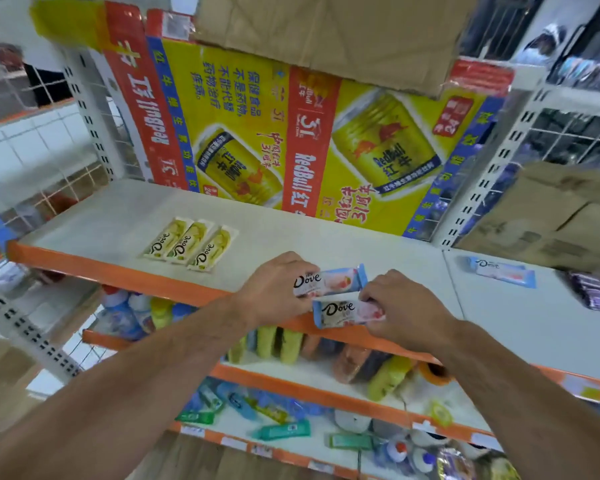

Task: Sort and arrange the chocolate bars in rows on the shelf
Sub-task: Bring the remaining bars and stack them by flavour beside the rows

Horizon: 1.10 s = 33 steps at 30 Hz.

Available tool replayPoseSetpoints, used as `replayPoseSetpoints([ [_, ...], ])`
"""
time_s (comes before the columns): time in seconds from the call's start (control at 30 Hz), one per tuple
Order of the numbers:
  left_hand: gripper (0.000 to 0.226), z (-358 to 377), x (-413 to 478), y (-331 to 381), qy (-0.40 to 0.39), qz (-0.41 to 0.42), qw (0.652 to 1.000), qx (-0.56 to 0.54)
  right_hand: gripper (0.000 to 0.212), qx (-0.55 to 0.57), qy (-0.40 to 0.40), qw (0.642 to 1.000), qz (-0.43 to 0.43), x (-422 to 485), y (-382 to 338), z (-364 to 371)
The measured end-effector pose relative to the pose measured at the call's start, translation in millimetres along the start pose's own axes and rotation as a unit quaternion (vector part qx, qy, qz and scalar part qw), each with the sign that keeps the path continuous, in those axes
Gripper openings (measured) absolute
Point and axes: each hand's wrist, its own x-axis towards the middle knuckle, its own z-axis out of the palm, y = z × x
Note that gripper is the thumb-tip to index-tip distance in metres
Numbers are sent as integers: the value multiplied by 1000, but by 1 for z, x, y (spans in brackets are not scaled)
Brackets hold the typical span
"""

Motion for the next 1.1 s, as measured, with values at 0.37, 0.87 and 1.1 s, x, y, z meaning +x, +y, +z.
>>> replayPoseSetpoints([
  [0.37, 54, 120, 38, 180, -43, 23, 999, -1, 27, 14, 13, 998, 63, -156, 151, -8],
  [0.87, 48, 212, 128, 266, -74, 51, 996, 18, 26, 41, 49, 993, 97, -223, 290, 15],
  [1.1, 48, 246, 200, 249, -73, 56, 996, 1, 29, 55, 46, 990, 118, -188, 336, 15],
])
